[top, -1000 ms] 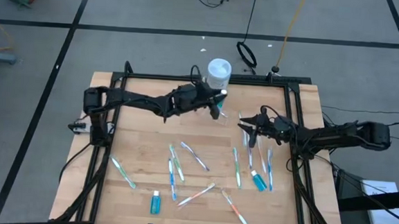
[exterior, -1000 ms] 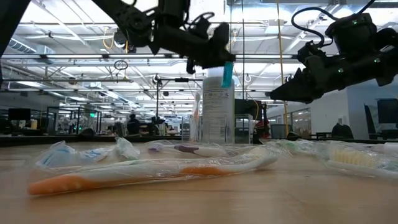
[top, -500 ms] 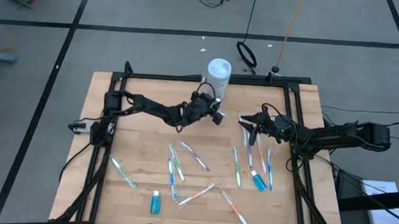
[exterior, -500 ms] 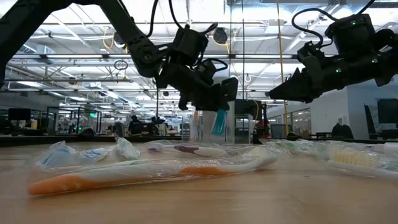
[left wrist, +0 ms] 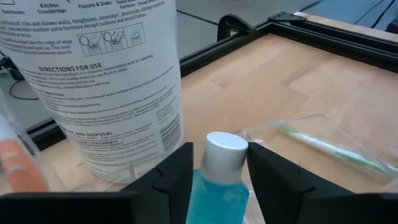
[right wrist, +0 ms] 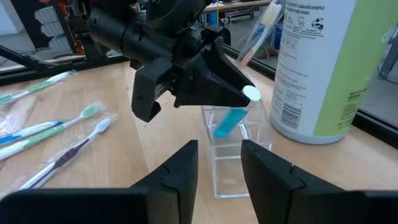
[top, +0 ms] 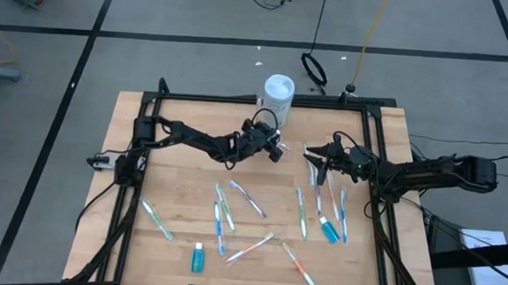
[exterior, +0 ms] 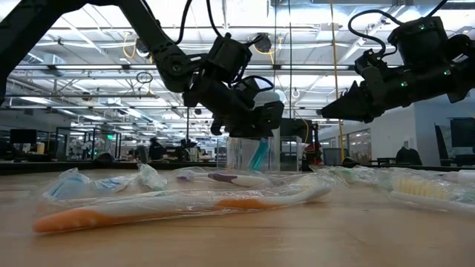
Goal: Pick & Place toothbrushing station
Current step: Put the top blue mouthwash into the transparent organizer
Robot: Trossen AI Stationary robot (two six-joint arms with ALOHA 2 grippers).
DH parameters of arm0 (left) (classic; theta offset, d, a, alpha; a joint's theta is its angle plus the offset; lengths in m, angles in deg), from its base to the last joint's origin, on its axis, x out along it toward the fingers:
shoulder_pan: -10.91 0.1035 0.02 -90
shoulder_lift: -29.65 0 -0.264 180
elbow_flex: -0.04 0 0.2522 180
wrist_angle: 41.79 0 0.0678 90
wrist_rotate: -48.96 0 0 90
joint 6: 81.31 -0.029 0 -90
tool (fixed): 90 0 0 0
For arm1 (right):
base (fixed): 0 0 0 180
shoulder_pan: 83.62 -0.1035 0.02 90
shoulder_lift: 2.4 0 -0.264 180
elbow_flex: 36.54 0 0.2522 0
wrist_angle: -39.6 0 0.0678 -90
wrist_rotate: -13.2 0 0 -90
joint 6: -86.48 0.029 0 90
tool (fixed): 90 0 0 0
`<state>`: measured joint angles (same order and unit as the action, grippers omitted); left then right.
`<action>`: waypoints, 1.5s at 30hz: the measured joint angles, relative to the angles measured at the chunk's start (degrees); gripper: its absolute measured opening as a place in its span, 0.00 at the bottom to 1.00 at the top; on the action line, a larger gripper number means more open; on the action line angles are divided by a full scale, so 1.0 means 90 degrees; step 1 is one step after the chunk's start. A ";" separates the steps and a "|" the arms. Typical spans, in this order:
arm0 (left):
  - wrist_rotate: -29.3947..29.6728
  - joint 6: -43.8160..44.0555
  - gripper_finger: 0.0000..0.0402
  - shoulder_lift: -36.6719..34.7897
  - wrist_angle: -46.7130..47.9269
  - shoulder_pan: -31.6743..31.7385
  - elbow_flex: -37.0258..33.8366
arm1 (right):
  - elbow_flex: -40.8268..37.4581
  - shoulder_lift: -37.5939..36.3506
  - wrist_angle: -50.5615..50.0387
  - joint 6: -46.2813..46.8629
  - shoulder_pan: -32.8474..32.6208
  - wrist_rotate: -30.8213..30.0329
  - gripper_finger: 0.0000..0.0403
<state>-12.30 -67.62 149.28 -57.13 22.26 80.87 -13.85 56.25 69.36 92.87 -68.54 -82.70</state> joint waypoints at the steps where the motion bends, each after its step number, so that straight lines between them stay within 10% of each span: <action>1: 0.0000 0.0000 0.40 0.0000 -0.0015 0.0000 0.0000 | 0.0001 -0.0001 0.0000 0.0001 0.0000 -0.0001 0.28; 45: 0.0031 0.0051 0.22 -0.1181 0.1184 -0.0039 -0.0007 | -0.0002 -0.0002 -0.0002 0.0145 -0.0007 0.0018 0.28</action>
<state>-12.02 -67.16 138.65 -46.48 21.91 80.80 -13.87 56.23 69.34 94.17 -68.61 -82.54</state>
